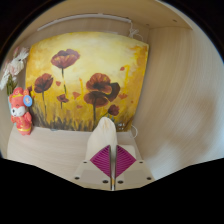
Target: Fold towel
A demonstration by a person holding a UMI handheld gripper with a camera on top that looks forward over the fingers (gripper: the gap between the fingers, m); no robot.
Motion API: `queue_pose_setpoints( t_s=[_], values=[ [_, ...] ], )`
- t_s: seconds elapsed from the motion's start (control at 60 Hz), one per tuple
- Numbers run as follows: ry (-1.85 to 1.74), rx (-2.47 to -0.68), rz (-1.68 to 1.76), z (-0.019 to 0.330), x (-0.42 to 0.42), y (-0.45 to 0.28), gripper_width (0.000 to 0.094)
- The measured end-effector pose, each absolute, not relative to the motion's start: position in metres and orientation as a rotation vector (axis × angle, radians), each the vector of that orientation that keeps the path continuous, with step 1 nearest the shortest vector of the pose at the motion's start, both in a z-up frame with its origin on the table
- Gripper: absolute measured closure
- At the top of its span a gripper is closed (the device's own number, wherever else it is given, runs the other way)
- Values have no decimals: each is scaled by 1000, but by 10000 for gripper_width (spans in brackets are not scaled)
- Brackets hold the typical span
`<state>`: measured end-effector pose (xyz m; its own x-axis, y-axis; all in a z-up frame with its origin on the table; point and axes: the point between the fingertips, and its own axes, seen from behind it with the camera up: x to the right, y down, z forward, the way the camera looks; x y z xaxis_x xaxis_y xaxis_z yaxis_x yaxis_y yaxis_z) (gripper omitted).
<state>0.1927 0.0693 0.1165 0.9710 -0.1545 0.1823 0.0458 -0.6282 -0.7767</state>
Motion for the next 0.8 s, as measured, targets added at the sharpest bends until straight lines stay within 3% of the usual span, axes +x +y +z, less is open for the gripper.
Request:
queue_pose_setpoints(
  t_s=[0.083, 0.15, 0.183, 0.283, 0.433, 0.65, 0.8],
  values=[
    [117, -2296, -284, 80, 228, 56, 829],
    [135, -2320, -299, 56, 246, 44, 583],
    [140, -2323, -283, 50, 247, 41, 505],
    [127, -2293, -158, 54, 228, 37, 449],
    [65, -2227, -208, 106, 211, 30, 327],
    [57, -2070, -186, 229, 157, 6, 280],
    [72, -2001, -132, 272, 112, -29, 238]
  ],
)
